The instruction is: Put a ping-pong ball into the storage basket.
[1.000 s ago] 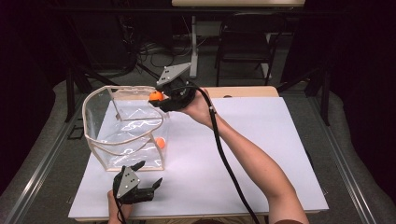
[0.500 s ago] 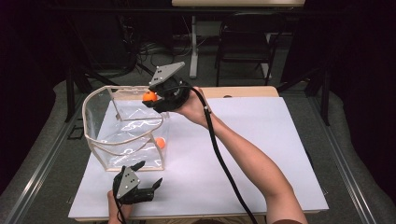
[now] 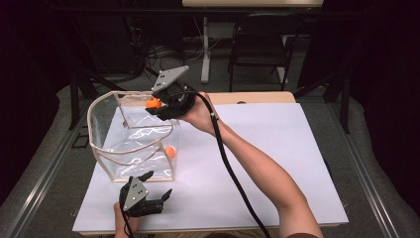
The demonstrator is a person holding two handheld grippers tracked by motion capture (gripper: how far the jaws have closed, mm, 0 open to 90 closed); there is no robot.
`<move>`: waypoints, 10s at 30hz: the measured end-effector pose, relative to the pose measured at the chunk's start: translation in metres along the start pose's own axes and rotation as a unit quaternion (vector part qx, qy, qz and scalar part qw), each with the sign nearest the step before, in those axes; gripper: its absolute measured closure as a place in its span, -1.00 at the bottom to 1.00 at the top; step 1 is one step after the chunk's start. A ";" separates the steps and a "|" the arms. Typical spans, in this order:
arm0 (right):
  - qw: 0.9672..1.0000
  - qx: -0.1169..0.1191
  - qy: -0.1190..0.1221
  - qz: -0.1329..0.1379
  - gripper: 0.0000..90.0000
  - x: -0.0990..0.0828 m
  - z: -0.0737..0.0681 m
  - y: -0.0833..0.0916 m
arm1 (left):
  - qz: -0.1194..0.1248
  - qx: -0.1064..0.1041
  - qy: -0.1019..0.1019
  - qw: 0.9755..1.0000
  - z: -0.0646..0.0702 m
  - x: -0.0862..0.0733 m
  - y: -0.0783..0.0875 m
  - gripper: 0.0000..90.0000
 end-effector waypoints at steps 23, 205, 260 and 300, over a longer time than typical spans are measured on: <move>1.000 0.003 0.009 -0.003 0.12 0.008 -0.007 -0.006 | 0.001 0.000 0.000 1.000 0.000 0.000 0.000 -0.64; 0.991 0.012 -0.119 -0.054 -1.00 -0.118 0.032 0.051 | 0.005 -0.004 -0.001 1.000 0.001 0.001 0.002 -0.64; 0.983 -0.016 -0.158 -0.090 -1.00 -0.246 0.003 0.071 | 0.005 -0.004 -0.002 1.000 0.002 0.001 0.001 -0.64; 0.973 -0.044 -0.205 -0.094 -1.00 -0.335 -0.044 0.094 | 0.004 -0.002 0.000 1.000 0.001 0.001 0.001 -0.64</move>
Point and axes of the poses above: each handheld gripper's, and its own axes: y roughly backward along the jaws, x roughly out of its top, z roughly to its right, the point moved 5 cm from there along -y, roughly forward along the jaws, and after that the axes turned 9 degrees about -z, right-handed, at the moved point
